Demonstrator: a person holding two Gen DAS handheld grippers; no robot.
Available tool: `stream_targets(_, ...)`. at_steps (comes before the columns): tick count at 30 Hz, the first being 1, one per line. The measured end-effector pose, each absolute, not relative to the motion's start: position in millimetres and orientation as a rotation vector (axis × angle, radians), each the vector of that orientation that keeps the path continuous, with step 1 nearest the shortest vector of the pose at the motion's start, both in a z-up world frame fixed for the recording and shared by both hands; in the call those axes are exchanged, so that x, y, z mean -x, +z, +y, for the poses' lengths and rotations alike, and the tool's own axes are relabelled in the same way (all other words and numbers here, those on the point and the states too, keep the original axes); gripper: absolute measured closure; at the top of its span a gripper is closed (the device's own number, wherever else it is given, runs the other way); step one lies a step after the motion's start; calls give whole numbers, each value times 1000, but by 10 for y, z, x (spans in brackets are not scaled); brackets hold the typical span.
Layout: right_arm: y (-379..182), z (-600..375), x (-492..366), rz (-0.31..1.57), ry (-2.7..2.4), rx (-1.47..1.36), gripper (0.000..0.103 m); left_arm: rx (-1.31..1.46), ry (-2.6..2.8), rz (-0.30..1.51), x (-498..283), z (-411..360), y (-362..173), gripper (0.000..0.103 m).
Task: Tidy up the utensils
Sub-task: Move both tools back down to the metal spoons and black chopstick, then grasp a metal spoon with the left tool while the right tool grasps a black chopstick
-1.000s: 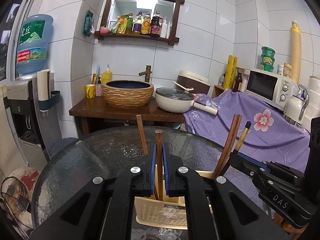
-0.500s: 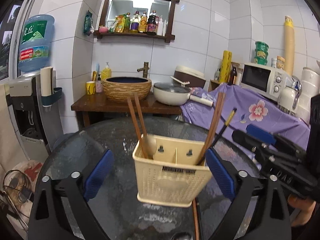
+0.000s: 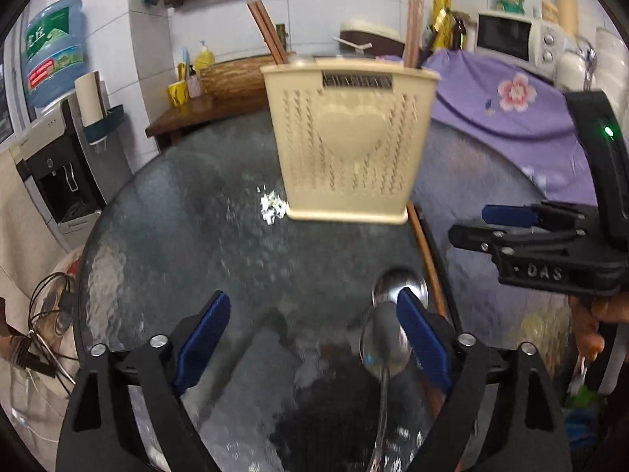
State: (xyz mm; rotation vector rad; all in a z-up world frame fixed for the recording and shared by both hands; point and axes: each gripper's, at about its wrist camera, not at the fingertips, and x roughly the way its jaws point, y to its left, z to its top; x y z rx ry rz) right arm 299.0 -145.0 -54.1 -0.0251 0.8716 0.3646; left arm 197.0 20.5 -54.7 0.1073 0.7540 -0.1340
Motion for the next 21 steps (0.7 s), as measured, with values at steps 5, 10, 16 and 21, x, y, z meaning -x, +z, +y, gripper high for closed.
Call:
stream_targets(5,-711,-1408,-2878,930,369,39,44,-128,-183,792,-1809,202,-681,28)
stream_targets(10,-791,-1383,-2821,952,371,41,49,-125,-203,835,-1750,210,-802,33)
stream_targets(16,-753,-1316,-2850,965,374,53,51,-115,-213,849,-1739,183,-859,34)
stream_targets(21,-737,-1320,-2855,977,354,77,54,-108,-213,854,-1721,187,-872,35)
